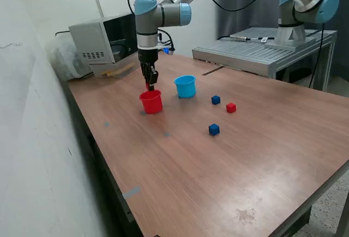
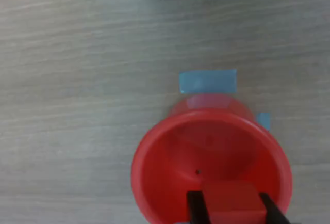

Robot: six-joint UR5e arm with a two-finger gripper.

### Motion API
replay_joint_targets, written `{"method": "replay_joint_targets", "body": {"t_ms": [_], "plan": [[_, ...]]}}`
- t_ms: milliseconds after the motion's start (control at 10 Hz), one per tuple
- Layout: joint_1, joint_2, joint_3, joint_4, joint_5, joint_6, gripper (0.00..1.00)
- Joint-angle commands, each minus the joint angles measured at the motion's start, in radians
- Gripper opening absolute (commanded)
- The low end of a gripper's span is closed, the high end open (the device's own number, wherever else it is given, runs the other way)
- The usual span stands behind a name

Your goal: Place red objects in the red bin, and blue objects in the blue bin.

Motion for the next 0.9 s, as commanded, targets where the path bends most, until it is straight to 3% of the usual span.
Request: {"method": "replay_joint_targets", "body": {"t_ms": [0, 600, 700, 800], "plan": [[-0.009, 0.015, -0.024, -0.006, 0.0, -0.002, 0.0], [-0.031, 0.032, -0.018, -0.014, -0.004, -0.009, 0.0], [-0.029, 0.032, -0.014, -0.012, -0.004, -0.009, 1.0], [-0.026, 0.032, -0.011, -0.009, -0.004, -0.009, 1.0]]}}
